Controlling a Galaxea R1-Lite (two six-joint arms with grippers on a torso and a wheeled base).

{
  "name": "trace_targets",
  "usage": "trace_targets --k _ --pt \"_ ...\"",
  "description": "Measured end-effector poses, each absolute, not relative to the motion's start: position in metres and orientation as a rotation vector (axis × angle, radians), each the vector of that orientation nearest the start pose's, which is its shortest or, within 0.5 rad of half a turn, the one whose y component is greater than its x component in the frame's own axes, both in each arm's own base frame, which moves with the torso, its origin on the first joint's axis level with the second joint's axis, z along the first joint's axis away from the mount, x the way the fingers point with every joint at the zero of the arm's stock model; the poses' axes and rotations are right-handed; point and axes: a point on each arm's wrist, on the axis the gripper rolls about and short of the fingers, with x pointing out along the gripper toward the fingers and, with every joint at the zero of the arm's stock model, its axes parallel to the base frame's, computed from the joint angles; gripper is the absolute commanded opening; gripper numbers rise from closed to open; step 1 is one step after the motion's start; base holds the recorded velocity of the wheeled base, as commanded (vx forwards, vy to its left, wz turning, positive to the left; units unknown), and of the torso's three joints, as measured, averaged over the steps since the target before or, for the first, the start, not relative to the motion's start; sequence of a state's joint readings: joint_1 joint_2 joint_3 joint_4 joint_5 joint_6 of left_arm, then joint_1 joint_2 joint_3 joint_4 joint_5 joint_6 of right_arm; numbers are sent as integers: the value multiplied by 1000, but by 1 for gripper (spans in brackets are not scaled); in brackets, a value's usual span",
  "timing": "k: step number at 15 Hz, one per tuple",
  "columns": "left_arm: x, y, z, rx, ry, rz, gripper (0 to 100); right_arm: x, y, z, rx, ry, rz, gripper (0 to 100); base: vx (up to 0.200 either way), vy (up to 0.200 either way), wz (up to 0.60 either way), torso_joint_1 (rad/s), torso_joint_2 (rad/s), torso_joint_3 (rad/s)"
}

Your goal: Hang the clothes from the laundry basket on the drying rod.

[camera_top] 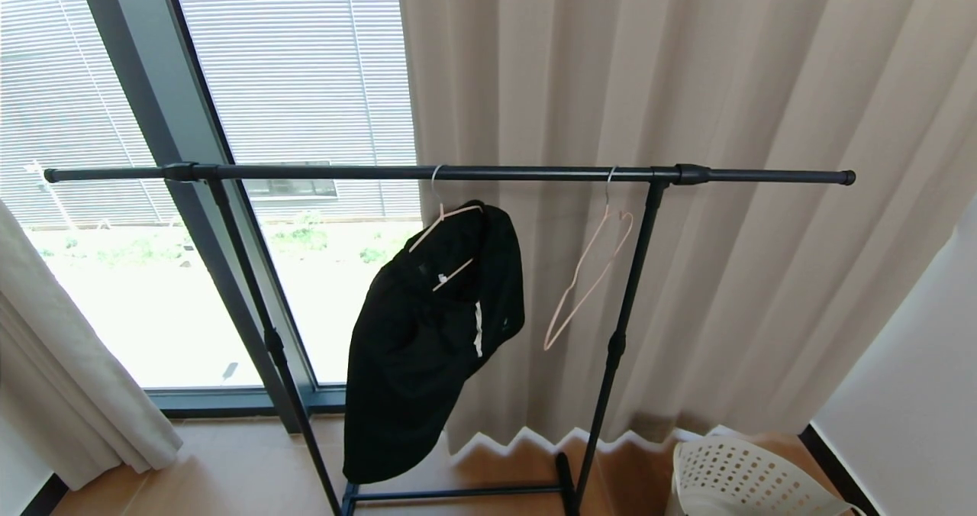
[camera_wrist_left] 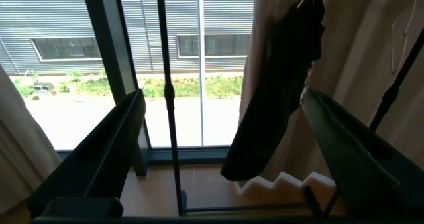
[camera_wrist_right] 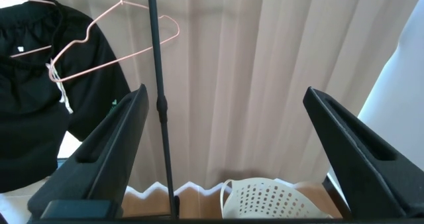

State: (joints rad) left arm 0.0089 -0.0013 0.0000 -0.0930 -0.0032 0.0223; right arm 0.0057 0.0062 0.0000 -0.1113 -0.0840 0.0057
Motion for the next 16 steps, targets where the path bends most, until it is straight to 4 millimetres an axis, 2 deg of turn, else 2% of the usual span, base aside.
trace_targets --k 11,16 --pt "-23 0 85 24 -92 7 100 -23 -2 87 14 -105 -77 100 0 0 0 -156 364 203" --pt "-23 0 85 24 -93 7 100 -23 -2 87 15 -106 -77 100 0 0 0 -201 496 287"
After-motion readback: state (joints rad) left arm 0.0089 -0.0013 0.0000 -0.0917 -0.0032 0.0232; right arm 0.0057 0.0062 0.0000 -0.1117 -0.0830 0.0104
